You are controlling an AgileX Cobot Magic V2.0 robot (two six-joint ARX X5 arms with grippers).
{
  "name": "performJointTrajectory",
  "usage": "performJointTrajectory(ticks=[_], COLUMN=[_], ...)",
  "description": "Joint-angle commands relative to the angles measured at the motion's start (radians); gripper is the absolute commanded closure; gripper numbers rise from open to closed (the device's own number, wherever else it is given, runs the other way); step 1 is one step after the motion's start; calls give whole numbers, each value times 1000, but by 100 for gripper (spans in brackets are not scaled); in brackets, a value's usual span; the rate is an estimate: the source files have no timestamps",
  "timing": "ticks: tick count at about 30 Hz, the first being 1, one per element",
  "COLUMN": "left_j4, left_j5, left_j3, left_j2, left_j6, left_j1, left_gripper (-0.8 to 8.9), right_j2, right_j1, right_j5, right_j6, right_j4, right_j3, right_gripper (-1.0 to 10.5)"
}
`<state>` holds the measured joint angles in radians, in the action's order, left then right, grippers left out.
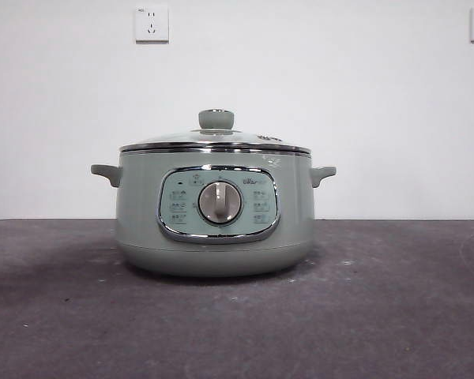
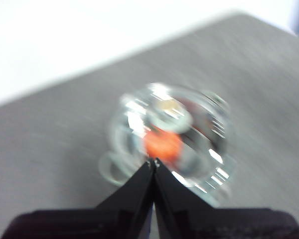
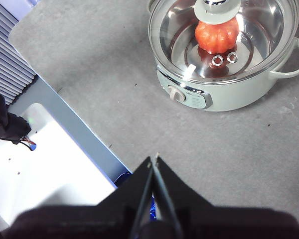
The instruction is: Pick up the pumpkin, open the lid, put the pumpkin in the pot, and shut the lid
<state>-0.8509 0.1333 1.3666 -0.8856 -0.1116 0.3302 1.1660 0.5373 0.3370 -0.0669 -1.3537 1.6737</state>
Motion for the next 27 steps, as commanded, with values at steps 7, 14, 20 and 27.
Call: performJointTrajectory(ticks=[7, 14, 20, 27], left_j4=[378, 740, 837, 835], left_j5=[-2, 0, -2, -3], left_j3=[-348, -751, -1035, -1241], left_j2=[298, 509, 649, 776], left_j6=[-5, 10, 34, 40], left_j1=[-270, -348, -359, -359], left_gripper=[817, 817, 817, 817], right_j2=[-5, -6, -8, -9], right_j1=[0, 0, 0, 0], right_j5=[-2, -3, -2, -2], right_j6=[6, 6, 6, 6], right_j4=[-2, -2, -2, -2], right_j3=[0, 0, 0, 0], right_gripper=[946, 946, 946, 946])
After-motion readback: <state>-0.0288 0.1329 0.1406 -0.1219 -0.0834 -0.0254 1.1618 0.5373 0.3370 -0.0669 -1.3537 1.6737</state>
